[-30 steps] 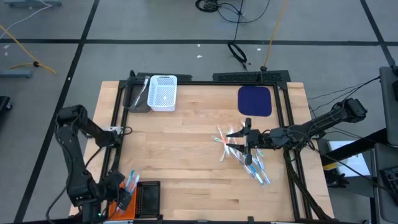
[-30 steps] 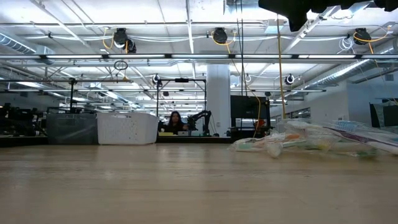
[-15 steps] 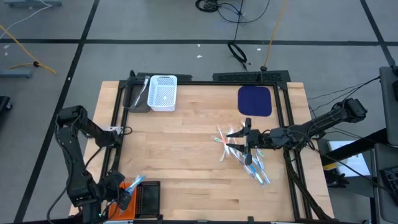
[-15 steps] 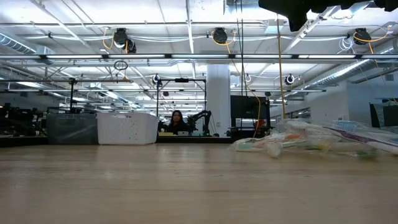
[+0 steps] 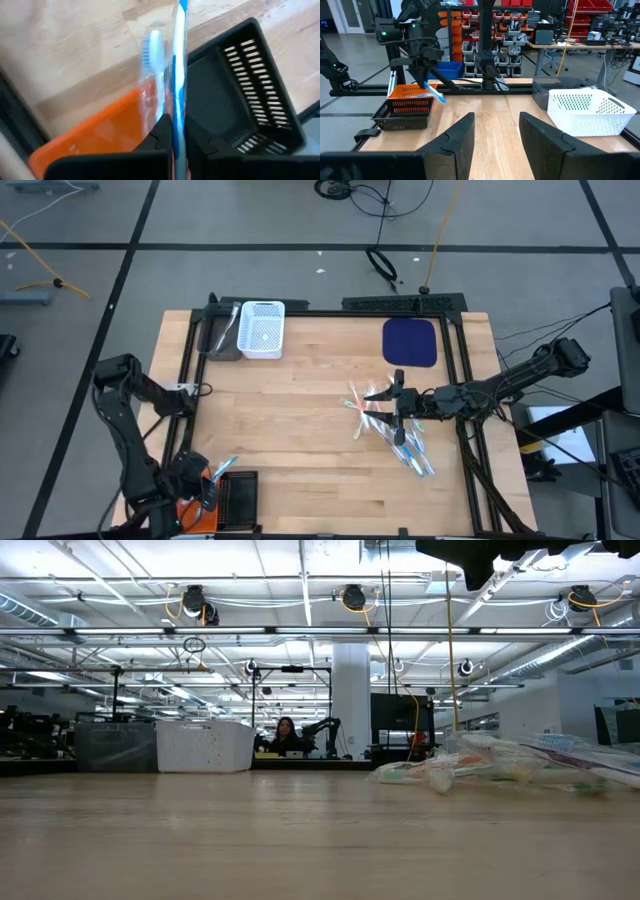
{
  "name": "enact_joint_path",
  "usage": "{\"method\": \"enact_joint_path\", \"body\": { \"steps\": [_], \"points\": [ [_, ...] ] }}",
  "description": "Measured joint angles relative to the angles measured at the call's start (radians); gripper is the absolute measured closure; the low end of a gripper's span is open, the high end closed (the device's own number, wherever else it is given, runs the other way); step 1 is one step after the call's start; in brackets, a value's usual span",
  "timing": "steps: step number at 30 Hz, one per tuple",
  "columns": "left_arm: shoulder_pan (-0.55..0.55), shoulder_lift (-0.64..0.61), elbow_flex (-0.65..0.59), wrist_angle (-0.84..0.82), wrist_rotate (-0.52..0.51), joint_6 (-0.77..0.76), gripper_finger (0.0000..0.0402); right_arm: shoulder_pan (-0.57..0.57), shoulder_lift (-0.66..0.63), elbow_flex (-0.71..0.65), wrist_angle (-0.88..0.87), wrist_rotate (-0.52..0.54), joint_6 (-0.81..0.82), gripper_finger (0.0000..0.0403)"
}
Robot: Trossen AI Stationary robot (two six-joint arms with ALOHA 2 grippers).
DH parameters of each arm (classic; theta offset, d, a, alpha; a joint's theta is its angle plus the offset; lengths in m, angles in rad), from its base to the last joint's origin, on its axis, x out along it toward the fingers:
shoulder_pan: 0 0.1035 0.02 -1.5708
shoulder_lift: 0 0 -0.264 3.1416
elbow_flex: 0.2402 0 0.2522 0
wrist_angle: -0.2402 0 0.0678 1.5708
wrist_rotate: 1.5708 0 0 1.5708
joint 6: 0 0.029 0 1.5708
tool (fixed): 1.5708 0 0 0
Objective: Pick & Place Toothbrushes
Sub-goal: Put the blue toothbrush into the orange bin
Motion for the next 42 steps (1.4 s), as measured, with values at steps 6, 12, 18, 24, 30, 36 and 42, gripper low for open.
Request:
{"method": "enact_joint_path", "body": {
  "steps": [6,12,18,24,30,36,42],
  "points": [
    [0.018,0.009,0.002,0.061,0.169,-0.05,0.038,0.0,0.0,0.0,-0.001,0.0,-0.002,0.0257],
    [0.014,0.004,0.003,0.01,0.139,-0.037,0.0393,-0.002,0.0,0.001,0.0,0.0,-0.003,0.0259],
    [0.003,-0.001,0.008,-0.075,0.235,-0.021,0.0392,-0.002,0.0,0.001,0.0,0.0,-0.001,0.0259],
    [-0.012,-0.007,0.097,-0.177,0.215,-0.055,0.0389,-0.002,0.0,0.001,0.001,0.0,-0.002,0.0261],
    [-0.01,-0.004,0.153,-0.186,0.189,-0.057,0.0391,-0.002,0.0,0.001,0.0,0.0,-0.003,0.0261],
    [-0.009,0.009,0.152,-0.191,0.226,-0.067,0.0394,-0.002,0.0,0.001,0.0,0.0,-0.003,0.0261],
    [-0.008,0.016,0.152,-0.176,0.228,-0.066,0.0364,-0.002,0.0,0.0,0.0,0.0,-0.003,0.0261]
  ]
}}
